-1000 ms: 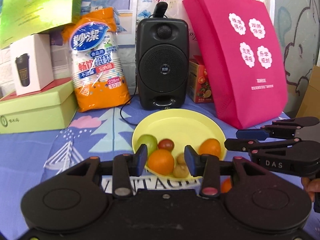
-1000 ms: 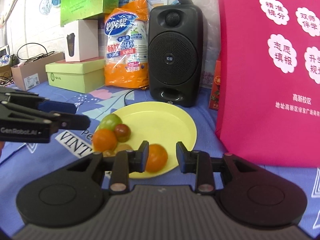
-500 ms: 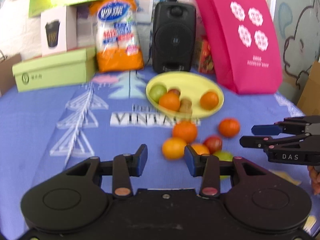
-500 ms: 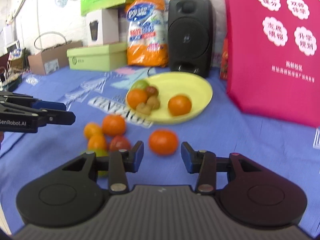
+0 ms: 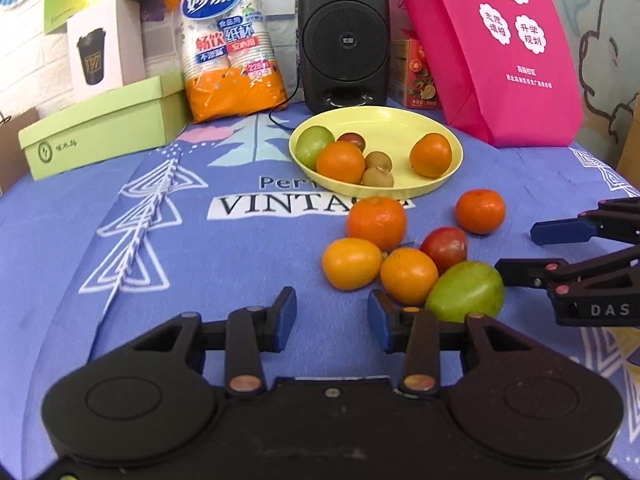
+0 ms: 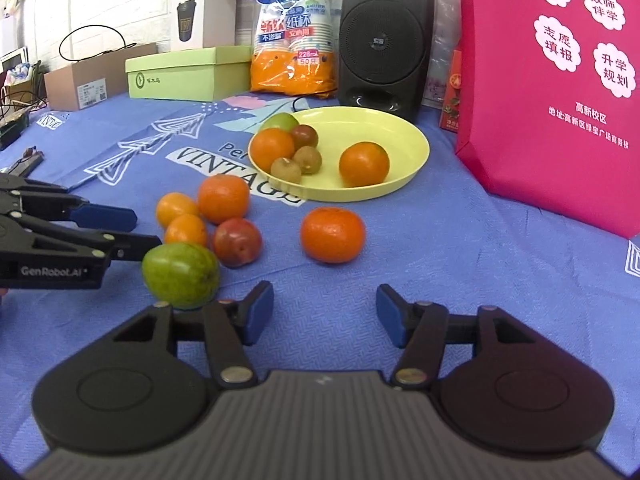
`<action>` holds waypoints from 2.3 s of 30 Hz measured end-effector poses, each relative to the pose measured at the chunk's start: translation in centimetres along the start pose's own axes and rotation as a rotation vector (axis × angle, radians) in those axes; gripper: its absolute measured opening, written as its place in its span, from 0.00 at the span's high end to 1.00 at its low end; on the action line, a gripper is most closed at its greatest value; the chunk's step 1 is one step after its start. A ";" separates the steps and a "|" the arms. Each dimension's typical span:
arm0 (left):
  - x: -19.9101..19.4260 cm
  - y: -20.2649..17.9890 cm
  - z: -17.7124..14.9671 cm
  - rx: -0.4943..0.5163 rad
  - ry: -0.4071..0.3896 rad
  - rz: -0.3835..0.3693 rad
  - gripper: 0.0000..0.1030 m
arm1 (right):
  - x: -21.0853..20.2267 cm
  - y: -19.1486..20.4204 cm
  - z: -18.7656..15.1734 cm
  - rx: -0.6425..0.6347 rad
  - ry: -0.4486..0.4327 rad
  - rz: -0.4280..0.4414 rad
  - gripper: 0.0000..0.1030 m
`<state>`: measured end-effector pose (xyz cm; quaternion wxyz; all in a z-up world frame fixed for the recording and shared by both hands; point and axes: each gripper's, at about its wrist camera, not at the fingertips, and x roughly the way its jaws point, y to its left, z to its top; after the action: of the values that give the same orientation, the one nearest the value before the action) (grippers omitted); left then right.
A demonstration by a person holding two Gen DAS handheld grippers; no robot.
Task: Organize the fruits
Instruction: 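Move both tools back to the fruit and grasp a tangerine with the right tool, then carry the tangerine onto the yellow plate with the right tool while the left tool places an orange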
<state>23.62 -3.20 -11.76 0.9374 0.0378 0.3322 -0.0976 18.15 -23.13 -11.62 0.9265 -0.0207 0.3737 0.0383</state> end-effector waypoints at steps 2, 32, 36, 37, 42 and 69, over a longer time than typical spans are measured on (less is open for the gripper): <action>0.7 0.2 0.5 -0.004 0.002 -0.012 0.60 | 0.2 -0.1 0.1 0.000 0.001 0.003 0.44; 2.7 1.6 1.1 -0.068 -0.030 -0.065 0.70 | 4.4 -0.6 2.9 -0.006 -0.002 0.014 0.61; 2.4 1.6 1.0 -0.072 -0.031 -0.062 0.70 | 3.7 -0.6 2.6 0.014 -0.005 0.011 0.62; 2.2 1.6 1.0 -0.073 -0.031 -0.062 0.70 | 3.4 -0.7 2.4 0.025 -0.006 0.014 0.62; 1.4 1.7 0.6 -0.081 -0.026 -0.071 0.70 | 1.8 -0.9 1.4 0.062 -0.010 0.029 0.62; -3.0 1.7 4.7 -0.060 -0.097 -0.121 0.70 | -1.8 -0.6 2.4 0.023 -0.068 0.042 0.62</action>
<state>24.57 -1.72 -6.21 0.9455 -0.0150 0.2908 -0.1456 18.54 -23.63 -8.69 0.9379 -0.0010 0.3427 0.0542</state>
